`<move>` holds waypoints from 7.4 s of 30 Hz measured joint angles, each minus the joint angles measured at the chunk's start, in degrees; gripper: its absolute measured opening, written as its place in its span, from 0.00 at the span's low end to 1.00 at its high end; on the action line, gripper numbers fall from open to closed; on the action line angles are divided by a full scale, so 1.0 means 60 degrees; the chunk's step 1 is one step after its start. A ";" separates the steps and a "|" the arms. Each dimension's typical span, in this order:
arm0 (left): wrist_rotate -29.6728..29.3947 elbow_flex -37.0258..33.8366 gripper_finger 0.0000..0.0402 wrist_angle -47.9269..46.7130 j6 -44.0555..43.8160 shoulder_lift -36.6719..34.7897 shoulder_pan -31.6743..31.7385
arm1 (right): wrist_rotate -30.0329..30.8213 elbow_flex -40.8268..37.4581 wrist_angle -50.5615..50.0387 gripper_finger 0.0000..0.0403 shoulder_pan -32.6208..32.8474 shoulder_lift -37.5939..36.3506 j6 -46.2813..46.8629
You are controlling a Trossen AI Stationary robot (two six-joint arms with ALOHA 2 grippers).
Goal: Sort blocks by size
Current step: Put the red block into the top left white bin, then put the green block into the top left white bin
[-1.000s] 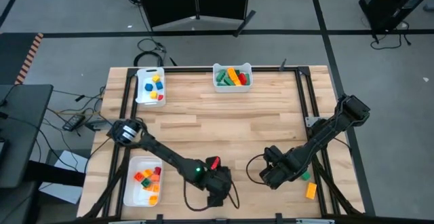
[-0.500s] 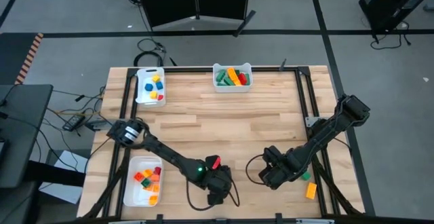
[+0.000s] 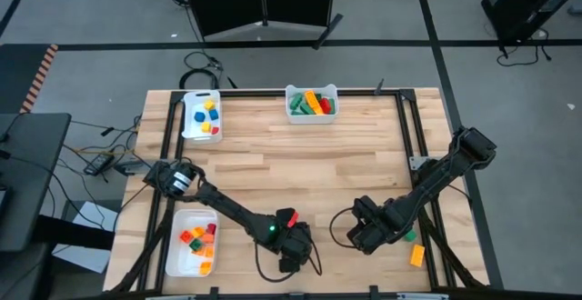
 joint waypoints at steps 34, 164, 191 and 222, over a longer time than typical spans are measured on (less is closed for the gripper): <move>-0.0967 -0.7010 0.34 -0.1538 0.2586 -0.8666 0.5417 | 0.0448 -0.0004 0.0549 0.47 -0.1532 -0.0002 0.0003; -0.0270 -0.4160 0.62 0.1074 -0.1512 -0.7113 0.1778 | -0.0928 -0.2892 -0.1541 0.73 0.0126 -0.4221 -0.0945; 0.1152 -0.4164 0.62 0.1799 -0.1437 -0.6054 0.1436 | -0.3475 -0.2878 -0.0159 0.73 0.1845 -0.2000 -0.2010; 0.1054 -0.4164 0.62 0.2557 -0.1437 -0.6058 0.1436 | -0.5087 -0.2892 0.0737 0.61 0.2371 -0.0856 -0.3469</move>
